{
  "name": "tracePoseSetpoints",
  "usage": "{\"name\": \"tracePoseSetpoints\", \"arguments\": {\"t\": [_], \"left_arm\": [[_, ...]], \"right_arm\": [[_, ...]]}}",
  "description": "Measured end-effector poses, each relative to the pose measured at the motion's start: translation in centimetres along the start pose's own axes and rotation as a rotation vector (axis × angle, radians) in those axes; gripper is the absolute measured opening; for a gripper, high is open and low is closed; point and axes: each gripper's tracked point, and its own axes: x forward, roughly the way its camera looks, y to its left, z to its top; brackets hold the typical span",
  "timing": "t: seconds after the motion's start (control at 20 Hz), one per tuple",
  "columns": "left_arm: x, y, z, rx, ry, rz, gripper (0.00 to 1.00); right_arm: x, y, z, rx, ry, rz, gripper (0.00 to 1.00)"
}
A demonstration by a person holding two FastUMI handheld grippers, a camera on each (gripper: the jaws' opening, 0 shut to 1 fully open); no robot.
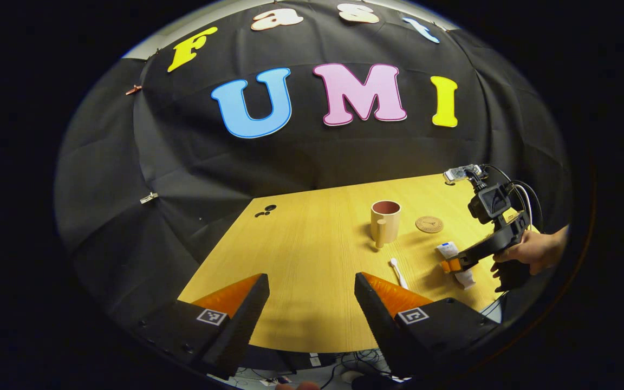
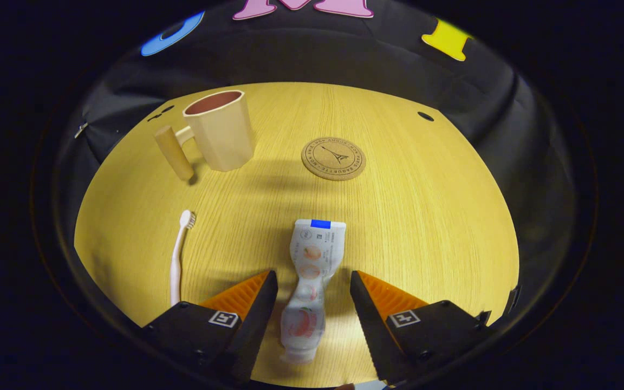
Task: Put the toothbrush and toothpaste on the desktop into the cup, then pick up the cup and place it on the coaster on the desktop.
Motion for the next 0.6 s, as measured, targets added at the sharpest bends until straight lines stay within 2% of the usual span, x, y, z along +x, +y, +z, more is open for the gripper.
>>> {"name": "tracePoseSetpoints", "arguments": {"t": [0.2,0.3,0.35,0.45,0.5,0.55,0.6], "left_arm": [[0.1,0.0,0.3,0.000,0.003,0.034,0.99],[0.3,-0.3,0.0,-0.009,0.015,0.052,0.99],[0.3,-0.6,-0.1,-0.015,0.023,0.055,0.99],[0.6,-2.0,-0.2,-0.025,0.036,0.047,0.99],[0.9,-2.9,-0.1,-0.027,0.043,0.037,0.99],[1.2,-3.7,-0.4,-0.025,0.052,0.029,0.99],[1.6,-4.5,-0.5,-0.022,0.061,0.026,0.98]], "right_arm": [[0.3,0.4,-0.1,0.050,0.066,0.032,0.69],[0.2,-0.1,0.1,0.068,0.091,0.028,0.48],[0.5,0.0,0.0,0.069,0.098,0.055,0.32],[-0.4,0.8,0.3,0.103,0.107,0.146,0.32],[-0.3,0.6,0.6,0.117,0.094,0.173,0.28],[-0.5,0.0,1.4,0.115,0.059,0.180,0.23],[-0.9,-0.6,2.4,0.106,0.011,0.187,0.23]]}}
